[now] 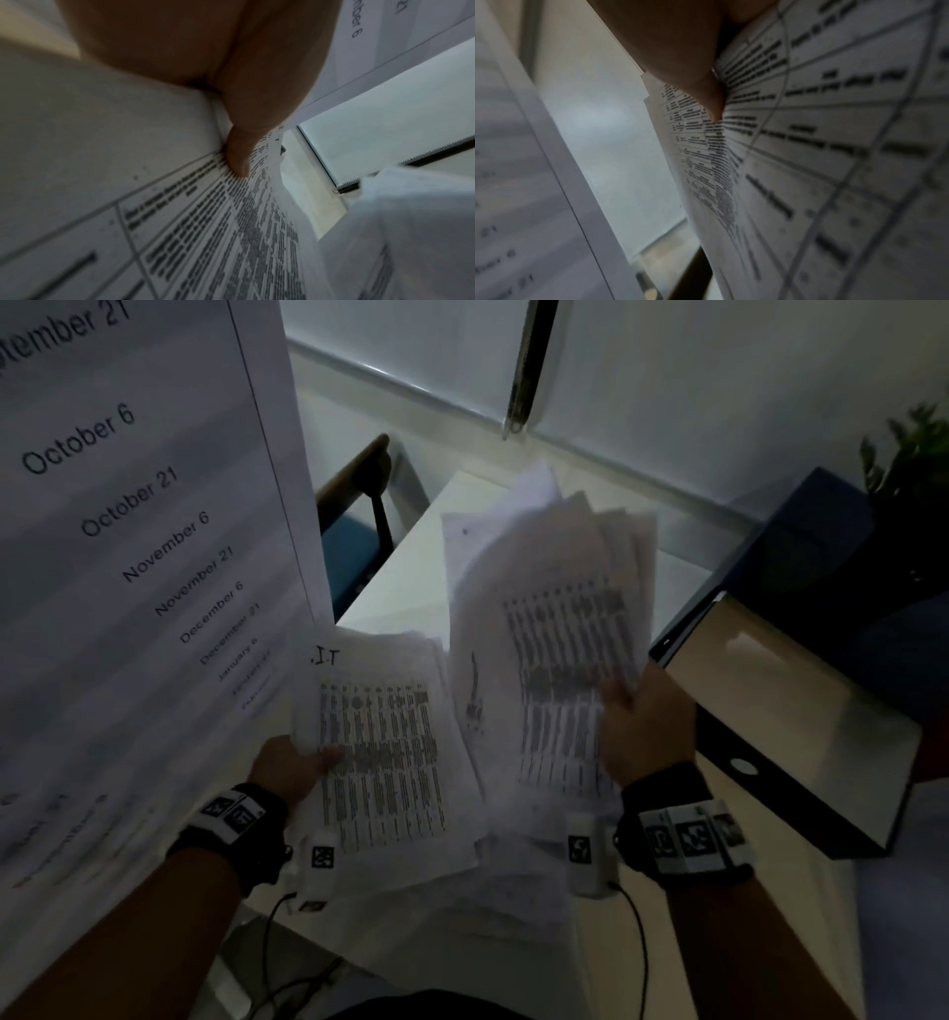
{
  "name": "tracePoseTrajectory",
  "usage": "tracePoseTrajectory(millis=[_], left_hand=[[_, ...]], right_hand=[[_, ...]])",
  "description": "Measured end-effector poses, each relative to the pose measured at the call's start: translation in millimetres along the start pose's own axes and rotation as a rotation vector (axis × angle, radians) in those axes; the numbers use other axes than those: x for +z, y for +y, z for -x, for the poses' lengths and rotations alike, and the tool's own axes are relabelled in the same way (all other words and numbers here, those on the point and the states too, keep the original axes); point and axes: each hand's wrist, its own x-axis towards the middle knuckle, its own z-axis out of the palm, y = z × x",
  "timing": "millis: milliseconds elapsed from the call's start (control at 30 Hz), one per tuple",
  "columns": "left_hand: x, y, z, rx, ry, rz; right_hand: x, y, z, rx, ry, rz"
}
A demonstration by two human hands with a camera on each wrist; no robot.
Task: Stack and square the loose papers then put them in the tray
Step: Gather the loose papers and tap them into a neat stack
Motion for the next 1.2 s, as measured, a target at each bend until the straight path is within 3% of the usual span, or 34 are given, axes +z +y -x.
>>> tracePoseTrajectory(millis=[100, 267, 367, 500, 667, 800, 900, 933, 1033, 1133, 1200], left_hand=[[23.2, 2.0, 2.4, 0.021, -0.038, -0.044], [50.4, 3.4, 9.0, 0.079, -0.14, -0.183], [63.9, 0.1, 14.8, 0.14, -0.164, -0.317], [70.5, 4.0, 24.2, 0.194, -0.204, -0.234], [61.4, -6.1, 17.8, 0.182, -0.241, -0.165], [41.3, -2.4, 22.6, -0.109, -0.273, 0.346], [18.9, -8.0, 13.6, -0.276, -0.383, 0.639], [16.0, -8.6, 8.6, -0.294, -0.403, 0.631], [26.7, -6.6, 2.7, -0.158, -0.308, 0.206], [47.5, -6.7, -3.1, 0.088, -0.247, -0.109], [57.6, -8.6, -3.4, 0.091, -0.156, -0.153]], right_hand=[[-35.3, -29.6, -13.3, -0.136, 0.138, 0.023], [-58.0, -50.9, -23.3, -0.281, 0.175, 0.028], [-49.8, -69.7, -22.9, -0.403, 0.122, 0.143], [-41.3, -87.8, -21.0, -0.526, 0.041, 0.23], [-65.1, -82.5, -36.5, -0.422, 0.059, 0.061], [-37.8, -50.9, -29.9, -0.171, -0.114, -0.094], [11.7, -1.8, -15.1, 0.161, -0.343, -0.183], [32.3, 16.2, -9.0, 0.258, -0.42, -0.188], [80.7, 57.2, 10.5, 0.463, -0.553, -0.205], [109.9, 80.2, 23.2, 0.583, -0.547, -0.142], [121.0, 86.3, 28.9, 0.666, -0.508, -0.072]])
